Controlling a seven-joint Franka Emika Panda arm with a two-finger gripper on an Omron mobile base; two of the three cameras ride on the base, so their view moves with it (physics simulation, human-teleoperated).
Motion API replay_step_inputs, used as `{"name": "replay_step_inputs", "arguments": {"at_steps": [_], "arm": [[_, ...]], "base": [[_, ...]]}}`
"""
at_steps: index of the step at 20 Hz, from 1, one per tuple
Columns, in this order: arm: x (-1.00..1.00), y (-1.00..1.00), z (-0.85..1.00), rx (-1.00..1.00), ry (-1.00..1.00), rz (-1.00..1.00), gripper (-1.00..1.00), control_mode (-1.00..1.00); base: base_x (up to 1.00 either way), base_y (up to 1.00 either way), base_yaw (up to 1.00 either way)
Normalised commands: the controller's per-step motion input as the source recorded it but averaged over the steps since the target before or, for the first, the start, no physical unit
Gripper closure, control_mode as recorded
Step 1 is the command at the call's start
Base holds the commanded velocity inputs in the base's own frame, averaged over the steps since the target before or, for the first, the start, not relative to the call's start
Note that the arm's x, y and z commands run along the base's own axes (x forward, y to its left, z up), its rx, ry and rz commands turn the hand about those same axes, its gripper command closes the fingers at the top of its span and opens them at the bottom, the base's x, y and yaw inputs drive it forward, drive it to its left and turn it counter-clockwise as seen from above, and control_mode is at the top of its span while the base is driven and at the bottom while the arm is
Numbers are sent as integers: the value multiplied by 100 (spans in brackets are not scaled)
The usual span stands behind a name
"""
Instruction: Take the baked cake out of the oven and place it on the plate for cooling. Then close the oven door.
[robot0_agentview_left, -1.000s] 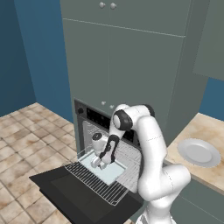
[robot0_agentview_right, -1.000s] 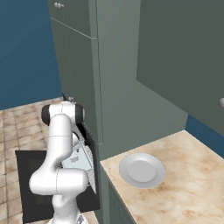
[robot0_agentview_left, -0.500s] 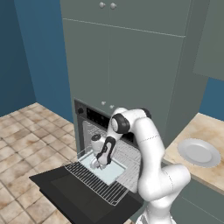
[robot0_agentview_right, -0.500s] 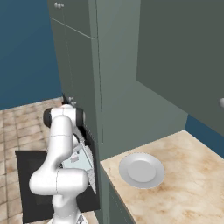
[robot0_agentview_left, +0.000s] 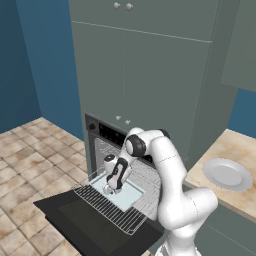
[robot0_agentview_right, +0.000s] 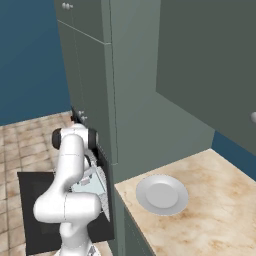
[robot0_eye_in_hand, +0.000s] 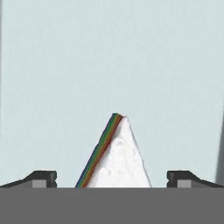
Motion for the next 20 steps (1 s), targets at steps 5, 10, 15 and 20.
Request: {"name": "replay_step_inputs", "arguments": {"at_steps": [5,10,15,20], "arm": [[1,1,-27,0,4,1,100,-100],[0,14,-21,0,7,1,100,-100],[-33,1,0,0,0,0,100,-100],[-75,2,40,0,-11,0,100,-100]], "base": [[0,0,0],[0,0,0],[0,0,0],[0,0,0]]}}
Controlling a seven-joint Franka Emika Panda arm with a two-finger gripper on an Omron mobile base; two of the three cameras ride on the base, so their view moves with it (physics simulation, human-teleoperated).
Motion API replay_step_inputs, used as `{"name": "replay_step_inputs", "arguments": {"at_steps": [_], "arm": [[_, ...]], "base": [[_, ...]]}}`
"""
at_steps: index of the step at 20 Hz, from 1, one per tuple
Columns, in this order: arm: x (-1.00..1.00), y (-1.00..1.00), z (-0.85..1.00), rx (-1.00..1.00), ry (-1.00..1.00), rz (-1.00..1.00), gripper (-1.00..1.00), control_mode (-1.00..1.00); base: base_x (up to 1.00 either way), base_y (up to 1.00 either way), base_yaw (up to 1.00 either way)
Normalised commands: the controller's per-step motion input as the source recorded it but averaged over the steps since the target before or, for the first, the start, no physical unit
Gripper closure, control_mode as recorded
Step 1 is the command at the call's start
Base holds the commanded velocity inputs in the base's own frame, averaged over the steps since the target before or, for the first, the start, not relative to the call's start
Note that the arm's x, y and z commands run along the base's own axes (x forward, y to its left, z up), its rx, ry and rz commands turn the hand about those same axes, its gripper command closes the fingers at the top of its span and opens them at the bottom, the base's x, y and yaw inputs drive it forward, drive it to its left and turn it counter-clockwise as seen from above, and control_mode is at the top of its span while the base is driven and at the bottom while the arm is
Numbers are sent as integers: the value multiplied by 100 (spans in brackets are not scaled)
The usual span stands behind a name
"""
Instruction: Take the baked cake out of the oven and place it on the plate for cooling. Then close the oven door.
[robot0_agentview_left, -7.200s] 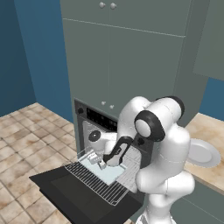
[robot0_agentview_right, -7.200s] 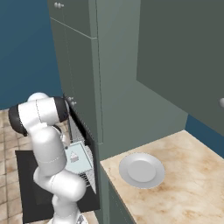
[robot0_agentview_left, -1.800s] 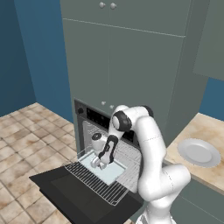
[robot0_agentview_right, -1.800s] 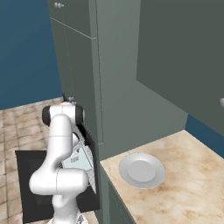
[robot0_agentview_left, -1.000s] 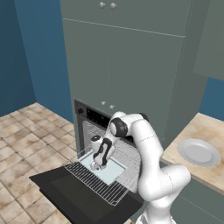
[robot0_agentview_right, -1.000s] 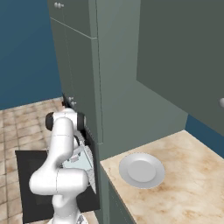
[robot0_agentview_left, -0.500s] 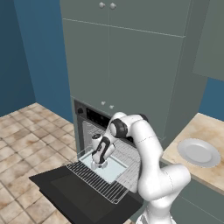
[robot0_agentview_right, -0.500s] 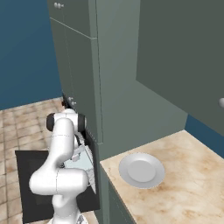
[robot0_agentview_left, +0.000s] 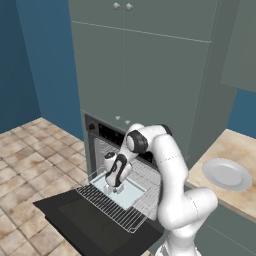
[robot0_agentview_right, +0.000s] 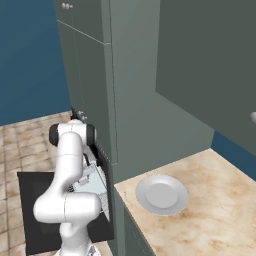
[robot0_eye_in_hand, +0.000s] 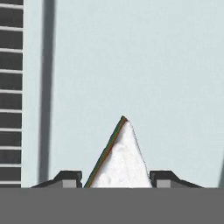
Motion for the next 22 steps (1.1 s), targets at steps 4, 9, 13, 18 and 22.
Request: {"name": "replay_step_inputs", "arguments": {"at_steps": [4,9,13,18,22], "arm": [[-95,6,91,0,-24,0,100,-100],[-88,17,100,0,-22,0,100,-100],[-96,22,100,0,-17,1,100,-100],[-70,20,100,0,-8,0,100,-100],[-19,14,100,3,0,0,100,-100]], "base": [[0,0,0],[0,0,0],[0,0,0],[0,0,0],[0,0,0]]}}
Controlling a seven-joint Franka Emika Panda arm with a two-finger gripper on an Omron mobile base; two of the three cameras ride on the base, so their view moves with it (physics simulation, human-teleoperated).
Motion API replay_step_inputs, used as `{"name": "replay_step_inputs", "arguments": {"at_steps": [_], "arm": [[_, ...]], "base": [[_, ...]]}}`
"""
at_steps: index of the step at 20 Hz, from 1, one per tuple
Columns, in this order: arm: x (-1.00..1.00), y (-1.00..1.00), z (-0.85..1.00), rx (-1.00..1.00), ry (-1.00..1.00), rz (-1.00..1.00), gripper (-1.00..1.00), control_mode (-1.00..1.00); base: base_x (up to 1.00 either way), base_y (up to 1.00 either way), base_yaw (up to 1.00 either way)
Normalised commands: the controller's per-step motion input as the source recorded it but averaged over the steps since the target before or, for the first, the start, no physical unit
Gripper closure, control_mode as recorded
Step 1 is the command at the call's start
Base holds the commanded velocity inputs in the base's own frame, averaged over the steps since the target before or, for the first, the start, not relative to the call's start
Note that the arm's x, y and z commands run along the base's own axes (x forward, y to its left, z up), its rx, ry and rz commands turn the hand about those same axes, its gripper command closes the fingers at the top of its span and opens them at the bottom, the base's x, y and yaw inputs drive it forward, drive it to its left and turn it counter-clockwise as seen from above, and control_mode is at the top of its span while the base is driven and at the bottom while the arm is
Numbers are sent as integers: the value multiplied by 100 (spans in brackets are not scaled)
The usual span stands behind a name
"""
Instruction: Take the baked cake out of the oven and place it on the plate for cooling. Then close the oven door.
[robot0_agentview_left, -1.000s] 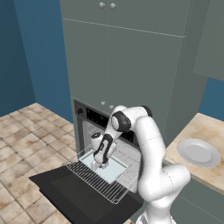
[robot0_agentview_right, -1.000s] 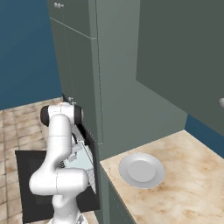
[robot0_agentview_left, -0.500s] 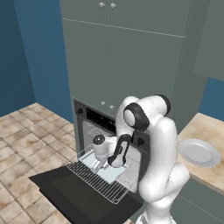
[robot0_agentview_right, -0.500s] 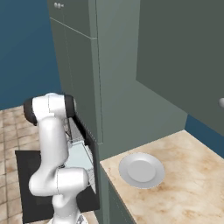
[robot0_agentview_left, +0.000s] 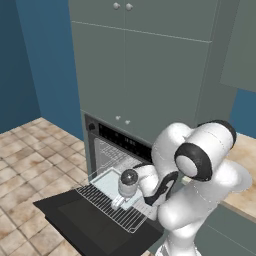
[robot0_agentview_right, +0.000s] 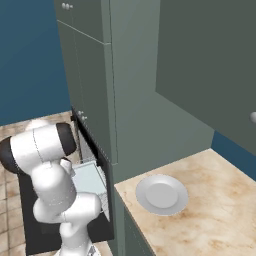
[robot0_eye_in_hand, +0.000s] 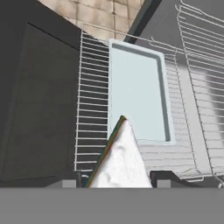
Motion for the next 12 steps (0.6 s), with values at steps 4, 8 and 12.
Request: {"name": "replay_step_inputs", "arguments": {"at_steps": [4,8,12], "arm": [[-5,6,100,6,0,0,100,-100],[0,7,100,6,0,0,100,-100],[0,7,100,5,0,0,100,-100]], "base": [[0,0,0],[0,0,0],[0,0,0]]}}
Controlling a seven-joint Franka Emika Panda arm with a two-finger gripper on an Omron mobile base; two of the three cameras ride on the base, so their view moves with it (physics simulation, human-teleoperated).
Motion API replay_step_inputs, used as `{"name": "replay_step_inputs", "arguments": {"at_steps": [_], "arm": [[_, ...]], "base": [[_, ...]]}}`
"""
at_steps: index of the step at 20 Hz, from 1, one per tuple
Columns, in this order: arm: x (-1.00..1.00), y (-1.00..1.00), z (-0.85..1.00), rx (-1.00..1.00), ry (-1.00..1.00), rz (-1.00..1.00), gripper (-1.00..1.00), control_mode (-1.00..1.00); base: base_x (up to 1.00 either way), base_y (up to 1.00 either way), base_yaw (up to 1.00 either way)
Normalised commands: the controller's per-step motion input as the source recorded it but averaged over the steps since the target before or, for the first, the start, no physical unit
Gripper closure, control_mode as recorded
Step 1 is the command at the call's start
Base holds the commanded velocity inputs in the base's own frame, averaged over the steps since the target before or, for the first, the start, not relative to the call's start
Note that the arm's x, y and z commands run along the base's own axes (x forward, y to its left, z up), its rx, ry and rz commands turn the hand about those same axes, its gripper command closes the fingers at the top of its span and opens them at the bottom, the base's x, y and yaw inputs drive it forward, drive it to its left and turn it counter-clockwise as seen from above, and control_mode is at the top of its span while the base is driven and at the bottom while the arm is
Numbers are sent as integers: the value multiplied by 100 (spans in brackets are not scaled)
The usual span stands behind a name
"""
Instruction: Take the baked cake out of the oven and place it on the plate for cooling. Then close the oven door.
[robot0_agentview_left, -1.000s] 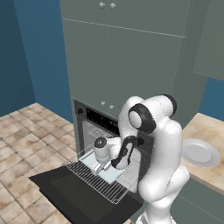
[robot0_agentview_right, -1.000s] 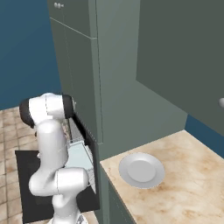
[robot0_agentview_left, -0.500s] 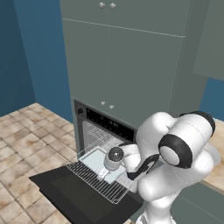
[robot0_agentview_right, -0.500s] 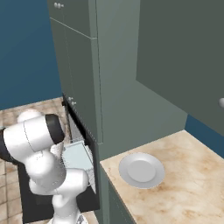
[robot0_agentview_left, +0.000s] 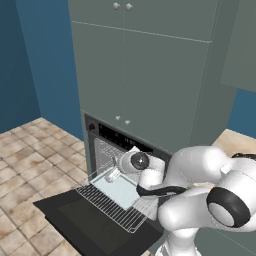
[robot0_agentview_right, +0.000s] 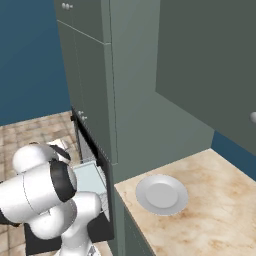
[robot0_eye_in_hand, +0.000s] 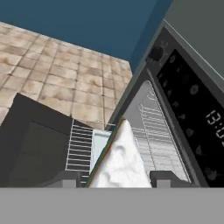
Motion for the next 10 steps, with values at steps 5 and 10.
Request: {"name": "replay_step_inputs", "arguments": {"at_steps": [5,10], "arm": [[-6,0,100,2,0,0,100,-100],[-39,0,100,0,0,0,100,-100]], "base": [[0,0,0],[0,0,0]]}}
